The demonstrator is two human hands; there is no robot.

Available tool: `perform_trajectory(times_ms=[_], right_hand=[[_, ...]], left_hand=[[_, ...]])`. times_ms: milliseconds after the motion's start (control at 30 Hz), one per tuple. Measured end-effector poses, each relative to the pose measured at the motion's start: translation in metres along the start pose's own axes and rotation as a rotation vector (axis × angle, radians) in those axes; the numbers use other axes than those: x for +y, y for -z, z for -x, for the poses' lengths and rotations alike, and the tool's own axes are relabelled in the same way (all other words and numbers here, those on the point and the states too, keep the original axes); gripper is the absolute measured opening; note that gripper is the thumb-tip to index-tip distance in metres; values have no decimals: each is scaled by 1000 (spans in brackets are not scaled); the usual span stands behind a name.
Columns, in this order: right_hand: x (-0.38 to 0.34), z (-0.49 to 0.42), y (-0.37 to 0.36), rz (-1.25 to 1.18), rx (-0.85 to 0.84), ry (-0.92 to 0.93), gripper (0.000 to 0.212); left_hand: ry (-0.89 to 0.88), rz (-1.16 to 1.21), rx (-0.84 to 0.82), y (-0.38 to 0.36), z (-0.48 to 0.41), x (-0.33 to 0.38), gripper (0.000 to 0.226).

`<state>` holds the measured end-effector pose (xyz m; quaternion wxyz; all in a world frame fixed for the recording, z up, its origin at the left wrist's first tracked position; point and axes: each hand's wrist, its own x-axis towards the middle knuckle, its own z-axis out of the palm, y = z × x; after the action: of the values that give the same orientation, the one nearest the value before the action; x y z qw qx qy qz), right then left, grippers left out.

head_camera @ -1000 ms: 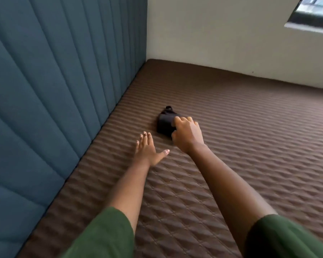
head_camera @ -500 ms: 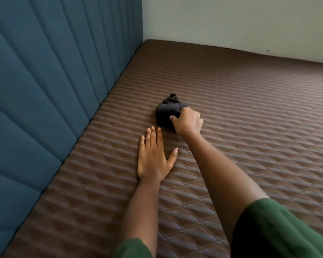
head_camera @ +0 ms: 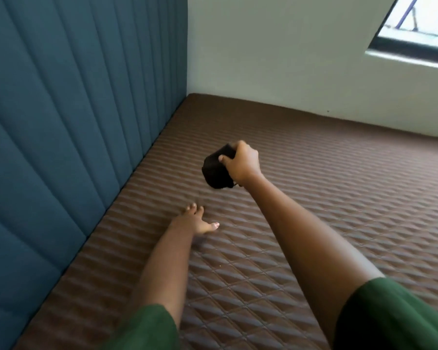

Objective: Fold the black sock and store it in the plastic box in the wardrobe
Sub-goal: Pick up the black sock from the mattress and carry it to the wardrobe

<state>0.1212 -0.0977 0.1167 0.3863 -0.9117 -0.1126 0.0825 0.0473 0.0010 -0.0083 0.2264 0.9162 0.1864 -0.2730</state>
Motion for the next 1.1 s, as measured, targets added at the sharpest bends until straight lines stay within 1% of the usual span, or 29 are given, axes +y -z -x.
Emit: perform_trajectory(times_ms=[67, 100, 133, 233, 300, 400, 467, 500, 533, 600, 700, 767, 833, 900, 967, 1000, 1033, 1100], right_hand=[[-14, 11, 17, 45, -54, 14, 45], [-20, 16, 23, 65, -74, 20, 49], [-29, 22, 31, 74, -82, 33, 52], [-53, 48, 53, 51, -46, 58, 53], [-62, 74, 67, 31, -32, 66, 48], [-77, 118, 87, 33, -35, 114, 42], [-92, 144, 101, 58, -68, 155, 43], [-102, 158, 111, 63, -75, 164, 43], [-111, 173, 120, 56, -68, 169, 43], [-124, 198, 131, 37, -36, 175, 43], [-139, 227, 148, -24, -59, 152, 45], [-150, 238, 160, -90, -63, 102, 52], [-170, 248, 176, -161, -16, 88, 61], [-201, 259, 187, -196, 10, 196, 74], [-233, 266, 191, -157, -37, 348, 85], [-250, 269, 191, -105, -65, 409, 84], [-268, 273, 189, -50, -85, 466, 77], [-303, 288, 182, 14, -52, 545, 57]], left_hand=[[60, 340, -150, 14, 27, -2, 78], [68, 523, -191, 18, 39, -1, 73], [41, 659, -188, 23, 54, 1, 67], [5, 1028, -31, 48, 92, 10, 56], [-13, 1327, -8, 63, 119, 18, 59], [-45, 1554, -2, 97, 171, 32, 65], [-93, 1679, 67, 119, 201, 43, 56], [-132, 1697, 112, 133, 222, 48, 48], [-165, 1699, 172, 145, 246, 53, 41], [-197, 1570, 319, 162, 285, 57, 40], [-302, 1221, 506, 188, 344, 58, 43], [-361, 914, 617, 201, 378, 52, 43], [-367, 652, 695, 211, 414, 44, 45], [-384, 481, 740, 222, 455, 34, 44], [-426, 323, 782, 232, 492, 27, 45], [-429, 256, 819, 238, 512, 22, 46], [-406, 214, 861, 243, 532, 15, 46], [-343, 168, 959, 252, 574, -1, 44]])
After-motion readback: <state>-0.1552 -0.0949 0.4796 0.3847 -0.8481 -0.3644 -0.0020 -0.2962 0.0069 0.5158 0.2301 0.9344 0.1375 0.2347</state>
